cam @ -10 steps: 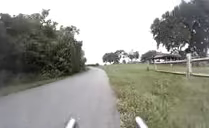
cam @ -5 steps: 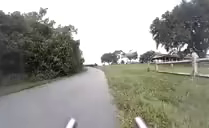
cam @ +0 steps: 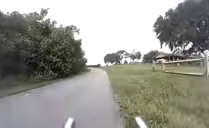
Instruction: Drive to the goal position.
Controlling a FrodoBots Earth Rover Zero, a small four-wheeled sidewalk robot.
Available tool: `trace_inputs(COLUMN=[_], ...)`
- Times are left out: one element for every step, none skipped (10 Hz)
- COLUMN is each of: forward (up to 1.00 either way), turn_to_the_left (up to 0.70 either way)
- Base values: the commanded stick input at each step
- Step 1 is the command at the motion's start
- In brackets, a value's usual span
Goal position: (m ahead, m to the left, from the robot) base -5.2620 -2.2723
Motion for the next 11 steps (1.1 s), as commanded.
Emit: trace_inputs(forward=[0.7, 0.7, 0.7, 0.7, 0.7, 0.7, 0.7, 0.7, 0.7, 0.7, 0.7], turn_to_the_left=[0.14, 0.14, 0.14, 0.14, 0.14, 0.09, 0.01, 0.0, 0.0, 0.0, 0.0])
